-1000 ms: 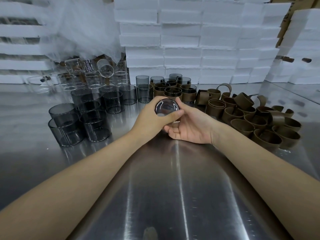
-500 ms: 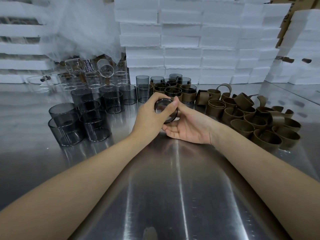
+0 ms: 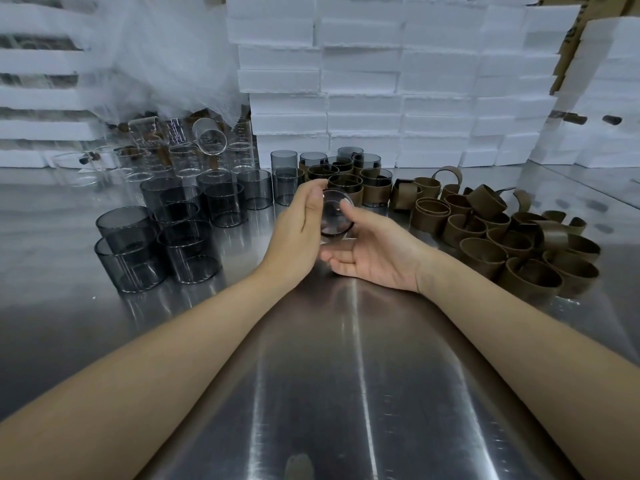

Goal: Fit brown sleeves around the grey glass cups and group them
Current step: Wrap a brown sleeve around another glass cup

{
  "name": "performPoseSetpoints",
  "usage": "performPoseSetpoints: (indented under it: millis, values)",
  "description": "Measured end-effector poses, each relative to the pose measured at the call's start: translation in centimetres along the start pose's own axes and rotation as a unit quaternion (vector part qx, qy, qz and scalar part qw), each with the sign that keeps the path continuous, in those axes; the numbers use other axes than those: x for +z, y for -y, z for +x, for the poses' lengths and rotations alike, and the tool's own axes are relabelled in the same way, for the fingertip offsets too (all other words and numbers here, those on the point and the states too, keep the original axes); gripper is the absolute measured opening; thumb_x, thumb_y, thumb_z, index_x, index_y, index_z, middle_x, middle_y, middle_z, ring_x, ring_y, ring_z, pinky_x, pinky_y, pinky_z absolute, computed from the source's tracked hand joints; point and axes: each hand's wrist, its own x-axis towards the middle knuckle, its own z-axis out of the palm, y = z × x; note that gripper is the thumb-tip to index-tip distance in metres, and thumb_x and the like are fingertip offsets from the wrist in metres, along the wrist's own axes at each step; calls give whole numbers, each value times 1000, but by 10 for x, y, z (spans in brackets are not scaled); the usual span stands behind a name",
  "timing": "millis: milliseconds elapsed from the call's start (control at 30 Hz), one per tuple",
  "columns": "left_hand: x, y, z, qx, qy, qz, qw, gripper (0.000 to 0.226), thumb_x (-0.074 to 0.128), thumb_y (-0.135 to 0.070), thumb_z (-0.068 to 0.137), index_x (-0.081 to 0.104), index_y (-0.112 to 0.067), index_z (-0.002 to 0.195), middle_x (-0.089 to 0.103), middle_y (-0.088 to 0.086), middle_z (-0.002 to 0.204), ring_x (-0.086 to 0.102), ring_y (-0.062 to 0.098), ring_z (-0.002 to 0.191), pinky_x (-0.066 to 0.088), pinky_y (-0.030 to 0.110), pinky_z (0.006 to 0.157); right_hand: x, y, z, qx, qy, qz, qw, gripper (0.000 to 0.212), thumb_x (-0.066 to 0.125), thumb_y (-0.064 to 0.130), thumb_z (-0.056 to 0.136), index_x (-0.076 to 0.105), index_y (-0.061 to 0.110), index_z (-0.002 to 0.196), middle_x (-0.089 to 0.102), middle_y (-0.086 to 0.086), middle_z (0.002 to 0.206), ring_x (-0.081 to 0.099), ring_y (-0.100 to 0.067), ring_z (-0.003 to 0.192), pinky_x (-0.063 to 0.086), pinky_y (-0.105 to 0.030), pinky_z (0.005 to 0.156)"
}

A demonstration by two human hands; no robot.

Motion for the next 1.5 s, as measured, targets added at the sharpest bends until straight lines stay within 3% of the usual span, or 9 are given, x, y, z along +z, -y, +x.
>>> performPoseSetpoints:
  millis: [233, 367, 467, 600, 733, 1033, 1133, 1367, 1500]
  values:
    - [0, 1, 0, 19, -8, -44, 999, 36, 33, -20, 107, 52, -13, 137, 61, -5, 129, 55, 7, 123, 42, 33, 108, 1, 1, 1, -43, -46, 21, 998, 49, 59, 46, 83, 52, 4, 107, 66, -15, 78, 64, -18, 64, 54, -24, 60]
    - [-2, 0, -1, 125, -2, 44, 991, 45, 35, 9, 98, 50, -4, 138, 43, -1, 147, 38, 9, 139, 28, 23, 117, -1, 0, 6, -145, -174, -75, 971, 33, 65, 23, 90, 41, 11, 110, 63, -6, 70, 59, -15, 55, 49, -25, 57]
    - [2, -5, -4, 184, 75, 148, 969, 46, 37, 1, 97, 46, -4, 142, 36, -1, 153, 24, 14, 147, 16, 30, 123, -4, -4, 8, -214, -258, -261, 905, 33, 70, 7, 84, 40, 11, 96, 60, -6, 73, 58, -9, 50, 48, -25, 55]
    - [4, -8, -6, 157, 88, 243, 953, 46, 32, -16, 106, 30, -12, 151, 23, -3, 161, 11, 12, 150, 11, 27, 122, -3, -11, 6, -226, -235, -479, 815, 31, 69, 15, 75, 44, 12, 92, 63, -3, 74, 62, -11, 63, 55, -35, 64]
    - [-1, -8, -6, 112, 65, 259, 957, 52, 28, -29, 106, 16, -17, 156, 13, -6, 164, 14, 9, 149, 13, 16, 111, 1, -14, 4, -234, -176, -509, 810, 37, 72, 16, 76, 41, 8, 93, 65, -12, 81, 62, -30, 75, 53, -50, 73]
    - [-6, -8, -1, -65, -24, 25, 997, 42, 26, -39, 106, 55, -25, 133, 67, -5, 115, 61, 14, 111, 47, 41, 102, 4, -18, 2, -254, -122, -588, 758, 51, 77, 21, 75, 30, 33, 86, 60, 11, 68, 56, -2, 60, 45, -24, 56]
    - [-7, -10, 6, -154, -21, -30, 987, 43, 26, -45, 104, 63, -32, 121, 68, -1, 117, 60, 15, 112, 43, 40, 106, 6, -17, 1, -248, -114, -586, 763, 53, 77, 21, 76, 28, 39, 87, 58, 30, 73, 56, 4, 64, 39, -15, 58]
    - [-14, -10, 10, -340, 78, -338, 874, 55, 28, -46, 104, 68, -10, 111, 73, 12, 91, 71, 23, 76, 59, 31, 66, 10, -14, -7, -256, -64, -534, 803, 55, 68, 14, 72, 33, 49, 97, 58, 10, 87, 57, -19, 72, 46, -38, 63]
    - [-12, -3, 8, -349, 117, -422, 829, 62, 21, -47, 104, 66, -5, 99, 73, 15, 84, 72, 25, 72, 59, 31, 62, 8, -14, -8, -259, -50, -496, 828, 45, 68, 6, 75, 35, 13, 106, 59, 11, 90, 56, -18, 75, 49, -47, 71]
